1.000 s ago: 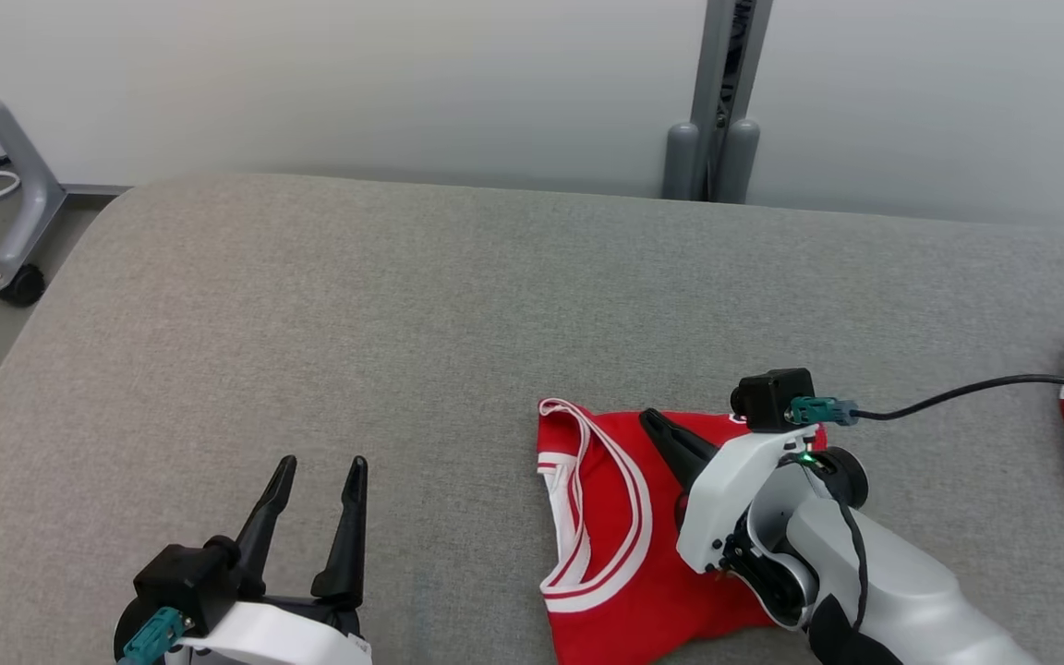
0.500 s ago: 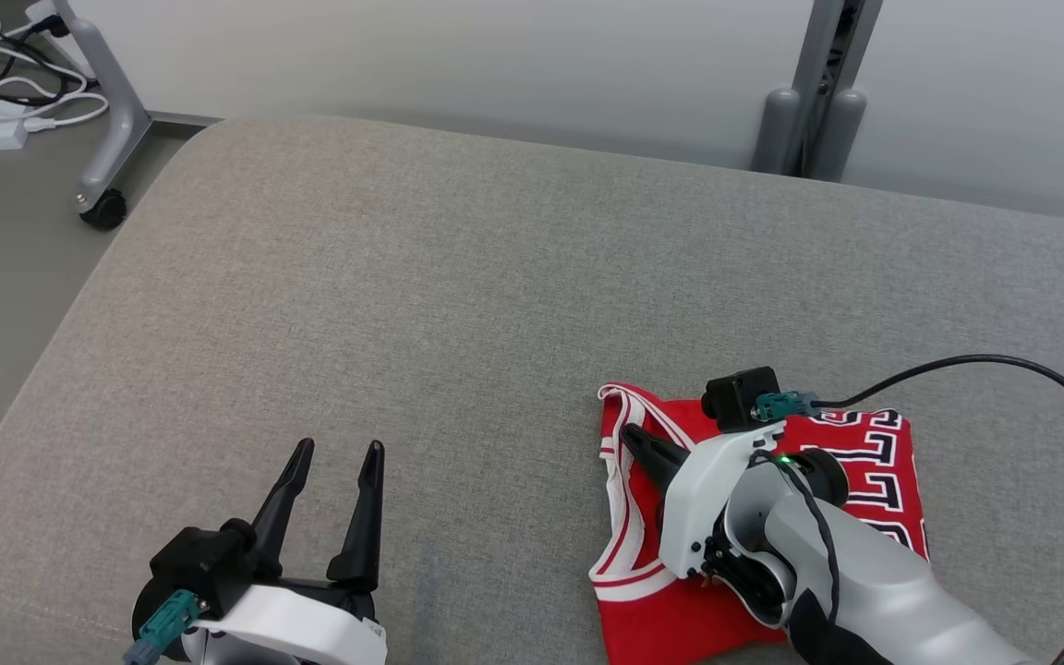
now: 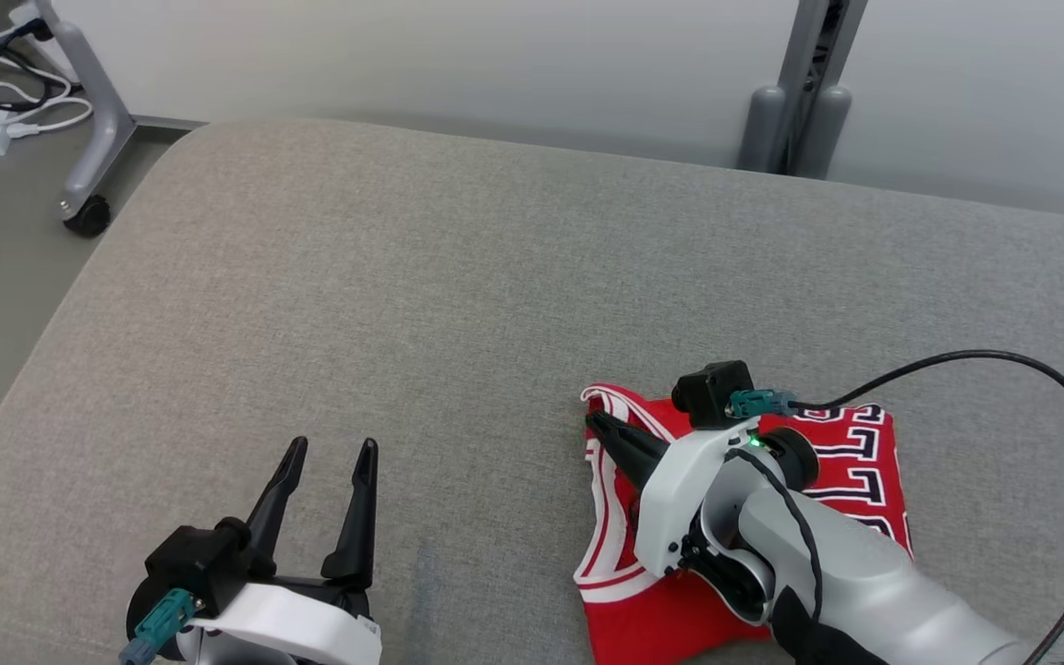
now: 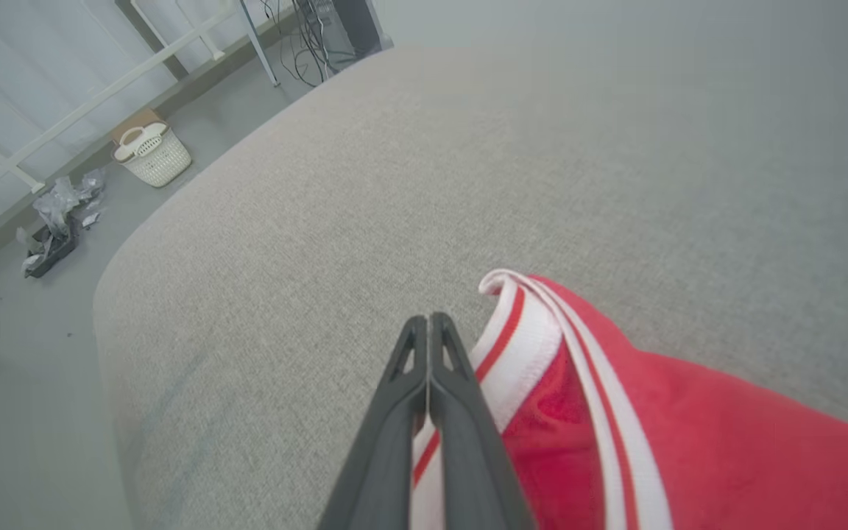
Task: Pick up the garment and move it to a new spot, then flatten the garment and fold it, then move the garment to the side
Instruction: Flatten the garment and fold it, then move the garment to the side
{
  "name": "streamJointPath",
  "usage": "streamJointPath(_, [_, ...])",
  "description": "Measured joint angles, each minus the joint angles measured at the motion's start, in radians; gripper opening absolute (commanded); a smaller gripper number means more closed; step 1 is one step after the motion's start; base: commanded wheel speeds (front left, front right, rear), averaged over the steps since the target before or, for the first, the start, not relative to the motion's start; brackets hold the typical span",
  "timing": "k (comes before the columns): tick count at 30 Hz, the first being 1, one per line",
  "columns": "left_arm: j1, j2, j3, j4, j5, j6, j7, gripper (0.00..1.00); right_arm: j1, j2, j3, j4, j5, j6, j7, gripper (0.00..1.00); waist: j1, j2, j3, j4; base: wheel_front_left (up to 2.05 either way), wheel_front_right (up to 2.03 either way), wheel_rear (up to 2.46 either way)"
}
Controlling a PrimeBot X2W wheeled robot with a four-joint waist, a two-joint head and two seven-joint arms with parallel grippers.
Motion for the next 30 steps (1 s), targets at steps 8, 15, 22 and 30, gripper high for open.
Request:
streamJointPath(8, [0.022, 0.014, 0.0, -0.012, 0.0, 0.009, 0.006, 1.0, -0.041, 0.0, -0.04, 0.008, -0.002, 0.0, -0.063, 0.28, 0.0, 0.0, -0.032, -0.078, 0.0, 0.0, 0.0])
streamJointPath(15, [0.038, 0.026, -0.002, -0.029, 0.002, 0.021, 0.018, 1.0, -0.042, -0.05, -0.074, 0.006, -0.022, 0.0, -0.067, 1.0, 0.0, 0.0, -0.057, -0.138, 0.0, 0.0, 0.0])
streamJointPath(22, [0.057, 0.035, -0.008, -0.045, 0.005, 0.035, 0.027, 1.0, -0.014, -0.168, -0.064, -0.05, -0.008, 0.0, -0.009, 1.0, 0.0, 0.0, -0.082, -0.184, 0.0, 0.0, 0.0])
streamJointPath(30, [0.065, 0.039, -0.014, -0.061, 0.006, 0.039, 0.031, 1.0, 0.017, -0.356, -0.059, -0.168, 0.083, 0.0, 0.194, 1.0, 0.0, 0.0, -0.075, -0.181, 0.0, 0.0, 0.0])
